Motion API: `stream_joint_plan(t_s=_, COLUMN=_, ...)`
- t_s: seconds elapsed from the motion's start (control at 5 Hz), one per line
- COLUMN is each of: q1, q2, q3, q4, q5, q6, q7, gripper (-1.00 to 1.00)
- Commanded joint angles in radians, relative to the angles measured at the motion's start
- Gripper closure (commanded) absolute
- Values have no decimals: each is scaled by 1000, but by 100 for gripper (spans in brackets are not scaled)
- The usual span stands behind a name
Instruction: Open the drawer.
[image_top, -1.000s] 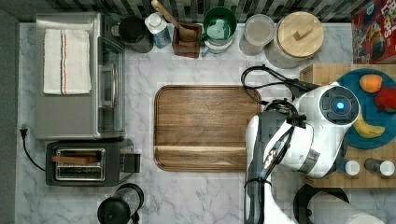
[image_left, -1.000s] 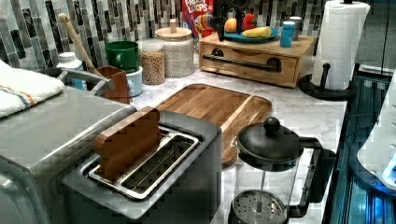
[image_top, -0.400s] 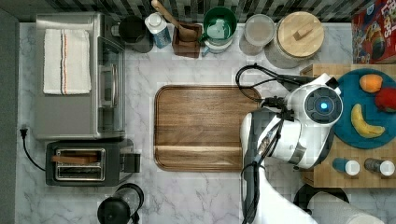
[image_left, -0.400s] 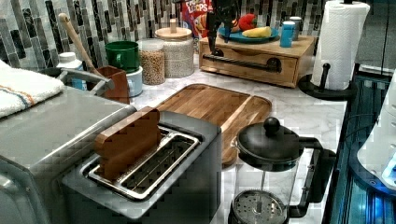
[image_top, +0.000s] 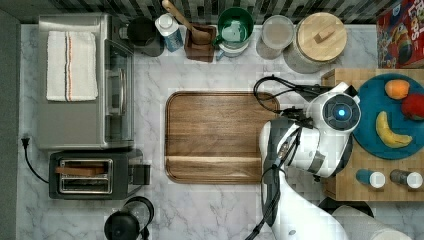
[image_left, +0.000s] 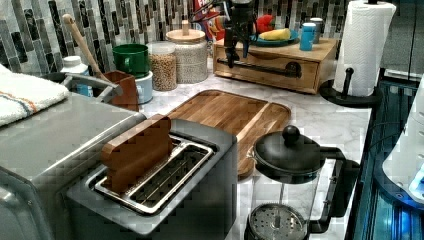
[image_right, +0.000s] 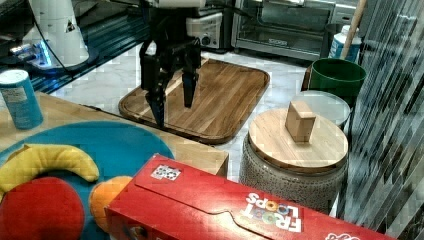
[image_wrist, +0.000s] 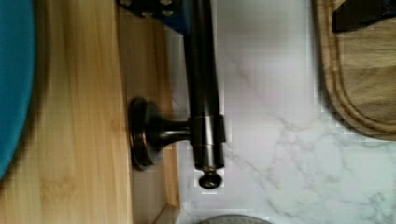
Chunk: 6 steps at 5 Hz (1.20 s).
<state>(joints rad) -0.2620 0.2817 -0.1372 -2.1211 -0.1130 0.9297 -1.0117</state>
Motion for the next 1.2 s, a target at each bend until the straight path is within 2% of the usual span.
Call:
stream_joint_plan(t_s=0.2, q1=-12, q2=-12, q3=17, q4=-23, q5=29, q6=64, q7=-17, gripper=-100)
stream_joint_plan(t_s=0.8, q1=2, q2=89, q3=10, q4=30, q5=11, q6=112, q7=15, gripper=-100)
stream_joint_plan(t_s=1.2, q1=-19, q2=129, q3=15, q4=59, q5=12, q6=140, q7=-27, gripper=-100)
